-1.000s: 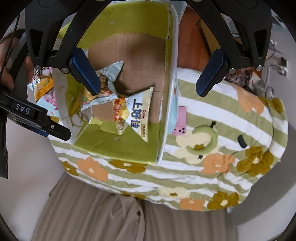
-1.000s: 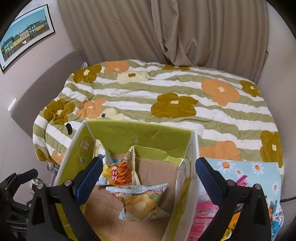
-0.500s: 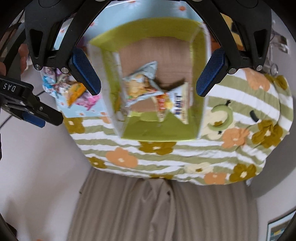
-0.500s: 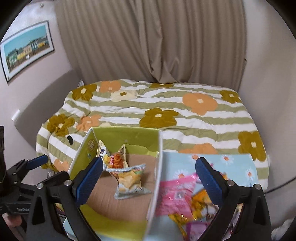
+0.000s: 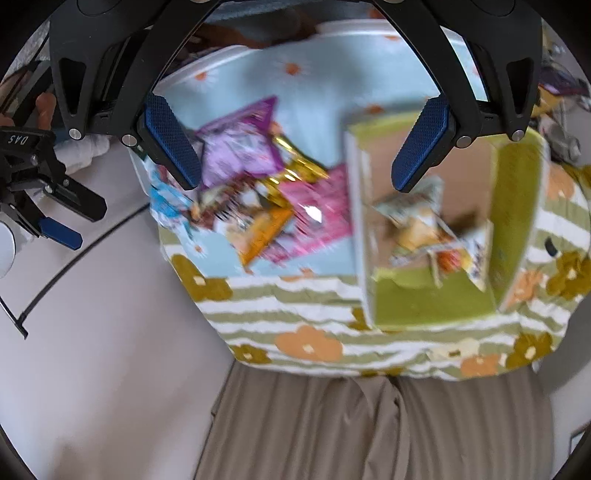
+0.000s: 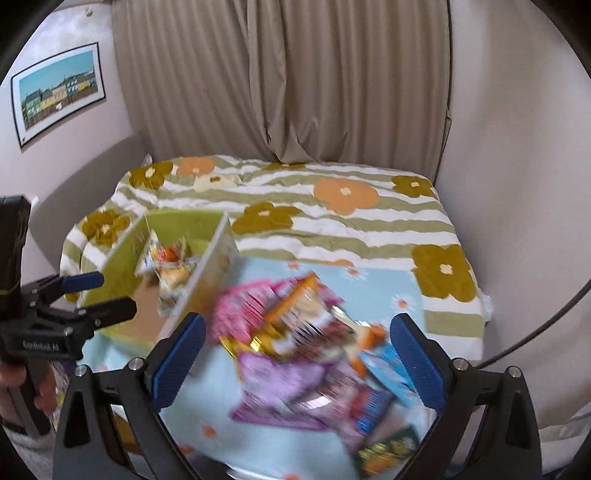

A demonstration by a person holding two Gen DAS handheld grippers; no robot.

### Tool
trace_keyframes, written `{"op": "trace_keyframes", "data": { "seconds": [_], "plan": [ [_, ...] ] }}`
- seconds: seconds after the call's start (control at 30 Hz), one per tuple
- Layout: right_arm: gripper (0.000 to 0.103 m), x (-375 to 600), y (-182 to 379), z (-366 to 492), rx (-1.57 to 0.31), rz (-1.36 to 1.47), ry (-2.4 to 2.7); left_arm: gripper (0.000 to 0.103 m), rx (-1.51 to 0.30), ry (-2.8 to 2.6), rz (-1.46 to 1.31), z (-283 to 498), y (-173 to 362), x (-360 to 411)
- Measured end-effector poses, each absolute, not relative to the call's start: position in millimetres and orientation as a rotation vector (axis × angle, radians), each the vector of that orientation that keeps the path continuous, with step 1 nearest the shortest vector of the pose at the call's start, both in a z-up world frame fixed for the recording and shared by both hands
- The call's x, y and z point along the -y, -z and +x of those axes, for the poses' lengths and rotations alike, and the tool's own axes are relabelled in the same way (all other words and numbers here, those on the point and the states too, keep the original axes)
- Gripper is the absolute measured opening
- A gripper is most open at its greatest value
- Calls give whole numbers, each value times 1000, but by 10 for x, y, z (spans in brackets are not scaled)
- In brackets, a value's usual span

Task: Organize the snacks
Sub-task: 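Grasp the purple MPN bag with the left gripper while the right grasps the Spongy bag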

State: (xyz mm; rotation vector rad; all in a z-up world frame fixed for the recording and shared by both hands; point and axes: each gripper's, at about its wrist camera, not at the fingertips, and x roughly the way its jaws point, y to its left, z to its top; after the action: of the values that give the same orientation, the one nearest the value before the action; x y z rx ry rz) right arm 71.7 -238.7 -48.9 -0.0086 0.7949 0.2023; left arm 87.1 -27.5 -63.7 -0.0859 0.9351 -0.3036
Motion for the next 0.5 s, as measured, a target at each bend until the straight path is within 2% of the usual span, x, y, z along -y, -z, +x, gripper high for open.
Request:
{"op": "trace_keyframes", "data": {
  "seconds": [0.2, 0.5],
  "plan": [
    [100, 2859, 856, 563, -850, -48, -294, 102, -999, 290, -99, 679, 1043, 736],
    [100, 3035, 1436, 631, -914, -139, -418, 102, -1106, 269, -85, 649, 1689, 999]
  ]
}}
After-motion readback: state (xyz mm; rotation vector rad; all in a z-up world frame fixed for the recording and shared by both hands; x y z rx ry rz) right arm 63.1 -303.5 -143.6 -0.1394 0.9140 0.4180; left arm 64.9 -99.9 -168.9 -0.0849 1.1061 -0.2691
